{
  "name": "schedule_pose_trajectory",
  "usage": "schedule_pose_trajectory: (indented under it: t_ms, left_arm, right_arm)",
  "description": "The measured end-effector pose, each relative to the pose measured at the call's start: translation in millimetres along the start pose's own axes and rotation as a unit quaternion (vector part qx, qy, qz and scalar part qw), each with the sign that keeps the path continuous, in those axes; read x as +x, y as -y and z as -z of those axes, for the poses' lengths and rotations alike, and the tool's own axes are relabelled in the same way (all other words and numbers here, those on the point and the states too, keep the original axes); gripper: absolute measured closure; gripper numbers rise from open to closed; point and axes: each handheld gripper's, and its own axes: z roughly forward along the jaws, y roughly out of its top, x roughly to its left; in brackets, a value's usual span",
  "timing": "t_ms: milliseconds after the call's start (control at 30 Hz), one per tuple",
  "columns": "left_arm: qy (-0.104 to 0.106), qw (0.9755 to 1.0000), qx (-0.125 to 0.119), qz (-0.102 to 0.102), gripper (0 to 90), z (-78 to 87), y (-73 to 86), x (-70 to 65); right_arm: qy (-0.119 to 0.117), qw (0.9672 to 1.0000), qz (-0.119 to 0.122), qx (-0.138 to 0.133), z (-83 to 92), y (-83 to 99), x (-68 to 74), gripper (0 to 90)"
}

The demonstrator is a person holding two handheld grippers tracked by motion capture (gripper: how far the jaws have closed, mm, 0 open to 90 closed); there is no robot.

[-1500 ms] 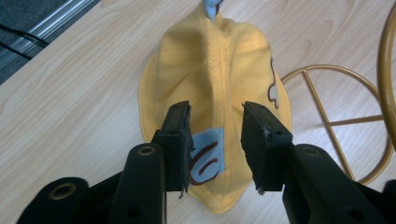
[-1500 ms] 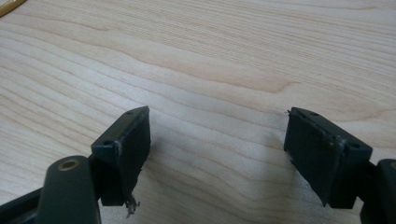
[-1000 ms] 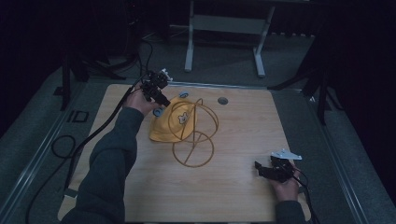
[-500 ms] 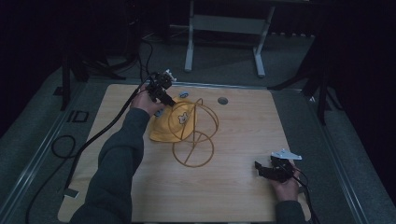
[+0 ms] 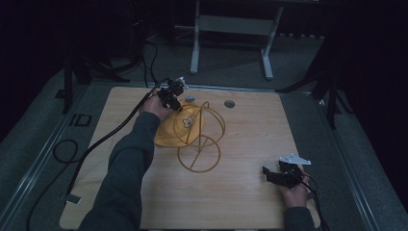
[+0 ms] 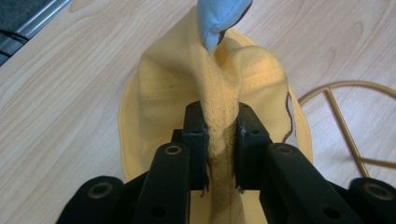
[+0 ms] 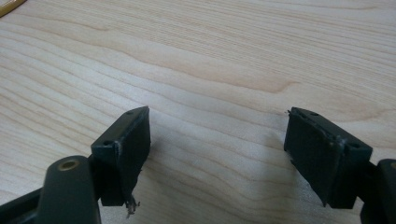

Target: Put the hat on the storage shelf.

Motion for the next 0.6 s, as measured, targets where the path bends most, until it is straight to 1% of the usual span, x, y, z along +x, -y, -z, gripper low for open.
schedule_pose_trajectory:
  t_ms: [133, 167, 200, 233, 267, 300, 400, 467, 567, 600]
  left_arm:
    - [-0.006, 0.9999, 0.003, -0.01, 79.6, 12.1, 3.9, 2.8]
    - [-0.006, 0.9999, 0.003, -0.01, 79.7, 12.1, 3.9, 2.8]
    - [-0.009, 0.9999, 0.001, -0.013, 79.7, 19.9, 6.7, 4.6]
    - [-0.01, 0.9999, 0.001, -0.014, 79.8, 24.0, 8.2, 5.5]
    - [-0.01, 0.9999, 0.001, -0.014, 79.8, 24.0, 8.2, 5.5]
    - [-0.014, 0.9998, -0.001, -0.015, 79.8, 31.8, 11.5, 7.0]
    - [-0.019, 0.9997, -0.003, -0.017, 79.8, 42.9, 16.6, 9.6]
    - [-0.019, 0.9996, 0.0, -0.023, 79.9, 50.5, 19.5, 11.0]
    - [-0.017, 0.9995, -0.005, -0.026, 79.8, 61.5, 24.1, 12.4]
    - [-0.017, 0.9995, -0.005, -0.026, 79.8, 61.5, 24.1, 12.4]
  right_arm:
    - [0.0, 1.0, 0.0, 0.0, 0.0, 0.0, 0.0, 22.6]
    - [0.0, 1.0, 0.0, 0.0, 0.0, 0.0, 0.0, 22.6]
    - [0.0, 1.0, 0.0, 0.0, 0.0, 0.0, 0.0, 22.6]
    - [0.0, 1.0, 0.0, 0.0, 0.0, 0.0, 0.1, 22.6]
    - [0.0, 1.0, 0.0, 0.0, 0.0, 0.0, 0.1, 22.6]
    - [0.0, 1.0, 0.0, 0.0, 0.0, 0.0, 0.1, 22.6]
    - [0.0, 1.0, 0.0, 0.0, 0.0, 0.0, 0.1, 22.6]
    - [0.0, 1.0, 0.0, 0.0, 0.0, 0.0, 0.1, 22.6]
    - [0.0, 1.0, 0.0, 0.0, 0.0, 0.0, 0.1, 22.6]
    - [0.0, 1.0, 0.0, 0.0, 0.0, 0.0, 0.1, 22.6]
